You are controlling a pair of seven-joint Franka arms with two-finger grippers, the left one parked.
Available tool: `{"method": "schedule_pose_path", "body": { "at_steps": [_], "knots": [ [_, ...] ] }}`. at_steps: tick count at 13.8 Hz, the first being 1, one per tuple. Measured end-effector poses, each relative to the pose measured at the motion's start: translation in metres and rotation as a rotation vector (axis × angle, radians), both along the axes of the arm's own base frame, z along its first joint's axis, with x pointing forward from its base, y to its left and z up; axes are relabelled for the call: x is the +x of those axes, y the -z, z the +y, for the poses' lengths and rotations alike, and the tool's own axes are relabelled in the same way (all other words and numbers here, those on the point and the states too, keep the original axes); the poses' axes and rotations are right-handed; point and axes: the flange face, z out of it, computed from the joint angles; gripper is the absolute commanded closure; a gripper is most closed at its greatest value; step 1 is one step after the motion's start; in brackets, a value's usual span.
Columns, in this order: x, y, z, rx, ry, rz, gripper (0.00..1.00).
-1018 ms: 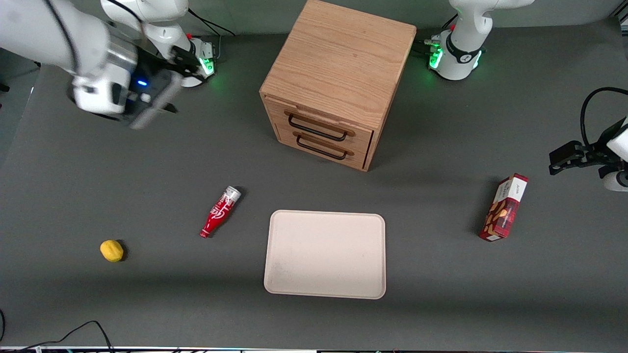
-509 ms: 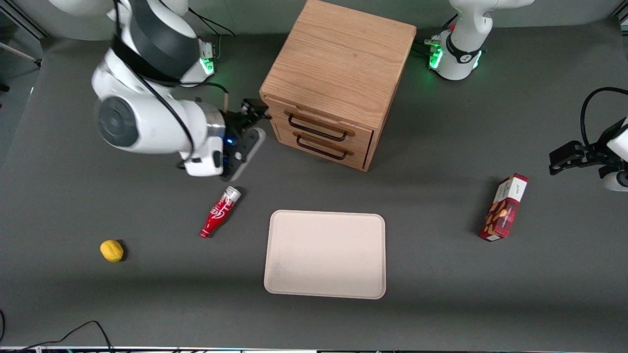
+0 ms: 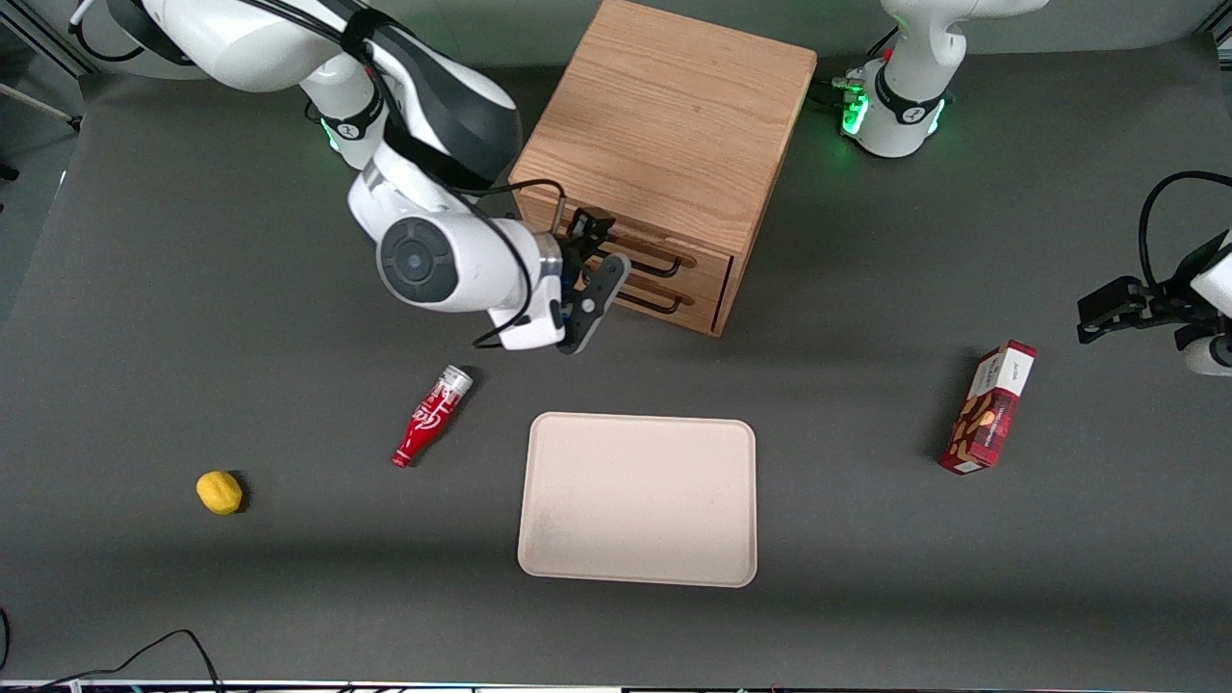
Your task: Open upper drawer
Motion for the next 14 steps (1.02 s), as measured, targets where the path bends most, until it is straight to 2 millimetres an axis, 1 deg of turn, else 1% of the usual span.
{"method": "schedule_pose_path", "body": {
  "at_steps": [3,8,10,14],
  "knots": [
    [-0.005,0.013,0.004,-0.021,-0.014,-0.009,0.00],
    [0.002,0.038,0.003,-0.039,-0.011,-0.025,0.00],
    [0.002,0.041,0.006,-0.034,-0.012,-0.022,0.00],
    [-0.002,0.040,0.012,-0.024,-0.019,-0.025,0.00]
  ]
}}
